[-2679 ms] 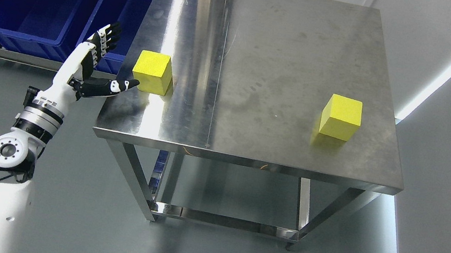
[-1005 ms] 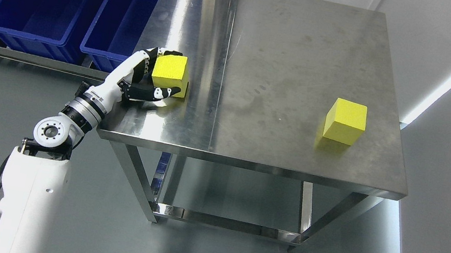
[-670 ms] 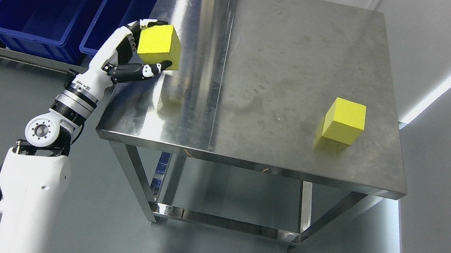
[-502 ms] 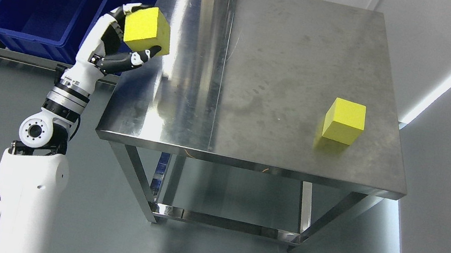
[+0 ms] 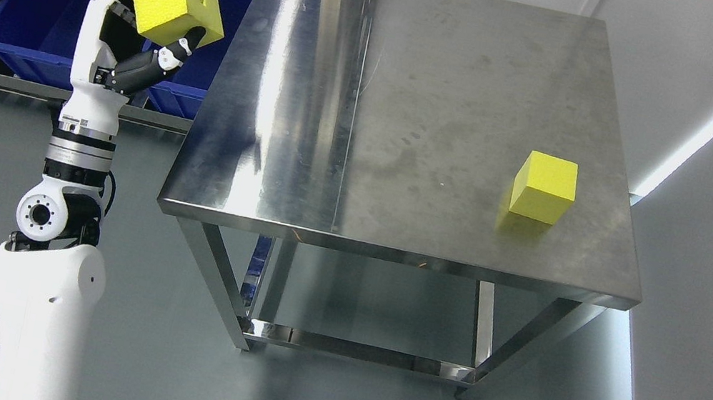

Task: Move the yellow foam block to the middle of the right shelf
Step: 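Lift the cube off the table with the left hand, then hold the cube raised in the left hand while turning toward the shelves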

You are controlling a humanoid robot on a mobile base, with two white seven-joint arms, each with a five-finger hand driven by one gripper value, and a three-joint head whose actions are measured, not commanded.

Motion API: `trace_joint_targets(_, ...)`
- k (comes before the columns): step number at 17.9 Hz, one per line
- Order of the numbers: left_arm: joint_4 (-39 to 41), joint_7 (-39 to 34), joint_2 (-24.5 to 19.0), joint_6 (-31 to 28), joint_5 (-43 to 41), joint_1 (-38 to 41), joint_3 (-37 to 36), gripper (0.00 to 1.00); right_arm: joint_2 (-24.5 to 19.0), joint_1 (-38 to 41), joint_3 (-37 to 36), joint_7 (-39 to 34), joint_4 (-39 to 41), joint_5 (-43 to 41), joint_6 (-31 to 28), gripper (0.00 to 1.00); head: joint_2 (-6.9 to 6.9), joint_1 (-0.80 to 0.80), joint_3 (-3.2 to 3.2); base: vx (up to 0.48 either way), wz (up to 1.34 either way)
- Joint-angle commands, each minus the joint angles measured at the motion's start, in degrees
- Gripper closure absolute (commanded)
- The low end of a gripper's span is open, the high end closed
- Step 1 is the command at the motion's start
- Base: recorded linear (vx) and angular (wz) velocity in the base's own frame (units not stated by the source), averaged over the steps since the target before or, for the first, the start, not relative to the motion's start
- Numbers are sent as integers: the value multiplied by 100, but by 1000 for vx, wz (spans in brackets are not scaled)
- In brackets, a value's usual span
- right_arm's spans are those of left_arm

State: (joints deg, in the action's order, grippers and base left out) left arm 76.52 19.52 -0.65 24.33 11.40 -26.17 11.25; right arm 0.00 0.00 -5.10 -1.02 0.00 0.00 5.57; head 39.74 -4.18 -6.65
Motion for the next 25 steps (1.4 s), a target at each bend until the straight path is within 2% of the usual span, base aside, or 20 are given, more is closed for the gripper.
trace_joint_targets(1,170,-325,-35,46,116,50,-88,66,100,-18,0,-3,100,0,-3,0,0,0,0,-44,50)
trace_joint_targets(5,222,-509,-35,46,116,68,-184,66,100,-18,0,-3,100,-9,-3,0,0,0,0,-69,324)
trace_joint_targets(11,415,-563,-35,46,116,164,-246,66,100,-18,0,-3,100,0,-3,0,0,0,0,-21,893)
trace_joint_targets(18,557,-546,-35,46,116,437,-1,66,100,-9,0,-3,100,0,-3,0,0,0,0,16,1167)
trace_joint_targets(25,636,-519,-35,46,116,613,132,66,100,-9,0,-3,100,0,-3,0,0,0,0,30,626)
